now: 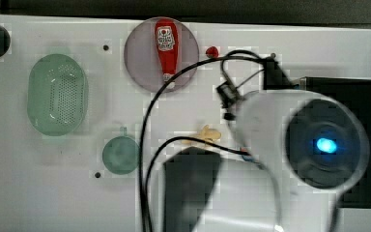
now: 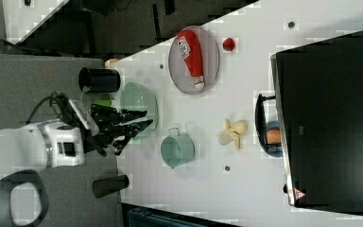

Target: Pick banana from table and place on oven.

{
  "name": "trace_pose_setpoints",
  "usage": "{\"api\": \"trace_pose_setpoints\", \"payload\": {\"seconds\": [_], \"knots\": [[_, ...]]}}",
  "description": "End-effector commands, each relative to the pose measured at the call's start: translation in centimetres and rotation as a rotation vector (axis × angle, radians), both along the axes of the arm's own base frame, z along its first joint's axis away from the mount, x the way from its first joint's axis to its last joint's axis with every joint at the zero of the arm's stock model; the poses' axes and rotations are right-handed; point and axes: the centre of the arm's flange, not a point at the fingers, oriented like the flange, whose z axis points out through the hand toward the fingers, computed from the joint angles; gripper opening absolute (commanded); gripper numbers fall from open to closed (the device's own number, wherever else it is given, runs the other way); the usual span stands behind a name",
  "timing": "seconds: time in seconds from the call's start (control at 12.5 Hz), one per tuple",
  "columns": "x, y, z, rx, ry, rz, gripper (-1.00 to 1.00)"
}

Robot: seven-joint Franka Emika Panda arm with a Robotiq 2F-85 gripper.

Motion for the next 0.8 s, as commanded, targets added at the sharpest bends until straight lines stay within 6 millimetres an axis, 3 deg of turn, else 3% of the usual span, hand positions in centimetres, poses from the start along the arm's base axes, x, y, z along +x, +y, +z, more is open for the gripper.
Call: {"api": "trace_pose_setpoints", "payload": {"seconds": [0.08,0.48,0.64,0.8], "knots": [[-1.0,-8.5,-3.0,-0.014,0.092,0.027,-0.49],[-3.7,-19.5,-6.8,-0.029,0.12,-0.031,-0.49],[-3.9,-23.0,-8.7,-0.107,0.115,0.012,-0.49],[-3.8,-25.2,-10.8,-0.158,0.128,0.053,-0.49]]}}
